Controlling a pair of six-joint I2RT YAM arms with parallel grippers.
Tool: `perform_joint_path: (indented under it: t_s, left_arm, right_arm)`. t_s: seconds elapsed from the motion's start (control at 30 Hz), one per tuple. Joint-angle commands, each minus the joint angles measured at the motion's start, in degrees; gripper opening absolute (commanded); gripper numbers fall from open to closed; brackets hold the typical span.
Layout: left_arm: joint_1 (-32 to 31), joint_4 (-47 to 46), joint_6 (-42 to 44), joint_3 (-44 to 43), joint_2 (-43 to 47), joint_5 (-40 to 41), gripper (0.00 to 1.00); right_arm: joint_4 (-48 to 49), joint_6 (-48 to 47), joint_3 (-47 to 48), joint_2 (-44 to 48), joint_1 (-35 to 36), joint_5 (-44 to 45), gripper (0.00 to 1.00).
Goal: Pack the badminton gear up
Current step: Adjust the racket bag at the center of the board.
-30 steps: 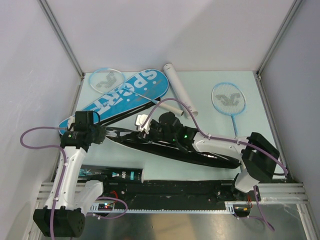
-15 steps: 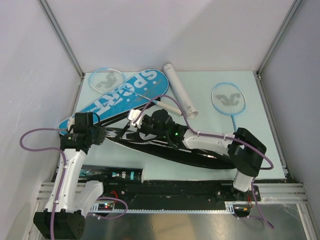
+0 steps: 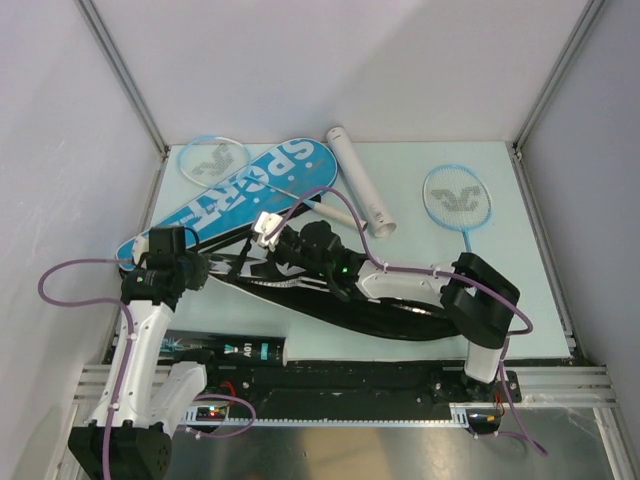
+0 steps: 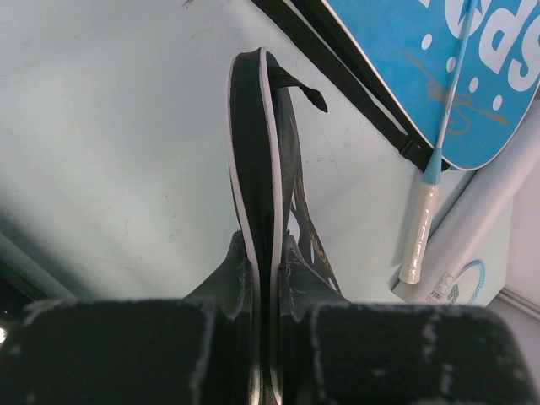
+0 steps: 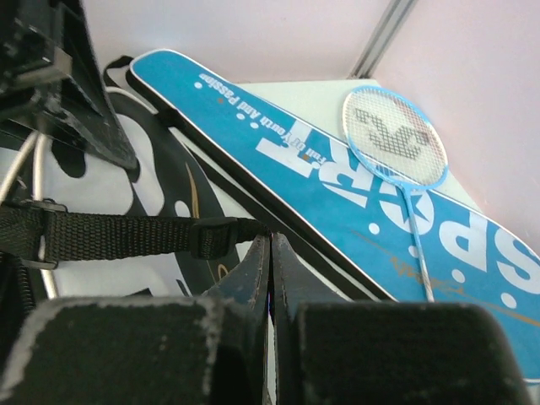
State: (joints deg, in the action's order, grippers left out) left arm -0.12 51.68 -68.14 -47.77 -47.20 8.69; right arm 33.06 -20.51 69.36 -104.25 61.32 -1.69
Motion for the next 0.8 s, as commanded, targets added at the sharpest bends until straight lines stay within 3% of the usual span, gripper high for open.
perform_joint_path:
  t_s: [0.0, 0.2, 0.4, 0.6, 0.77]
  left_arm:
    - [-0.4, 2.1, 1.6, 0.9, 0.6, -1.5, 0.0]
    - [-0.4, 2.0, 0.2, 0.7, 1.1, -0.9, 0.0]
    - [-0.4, 2.0, -0.9, -0.5, 0.7, -0.9, 0.0]
    - [-0.4, 1.9, -1.5, -1.3, 1.4, -0.7, 0.0]
    - [-0.4, 2.0, -1.6, -0.8, 1.9, -1.0, 0.0]
  right_arm:
    - [4.5, 2.0, 2.2, 6.3, 2.2, -4.6, 0.0]
    - [-16.4, 6.6, 2.0, 14.6, 5.1, -16.1, 0.0]
    - [-32.9, 14.1, 2.1, 15.5, 8.3, -21.4, 0.0]
    - [-39.0, 18.9, 2.3, 10.7, 10.8, -18.0, 0.15]
    - [-42.6, 21.1, 3.7, 13.1, 10.8, -14.6, 0.4]
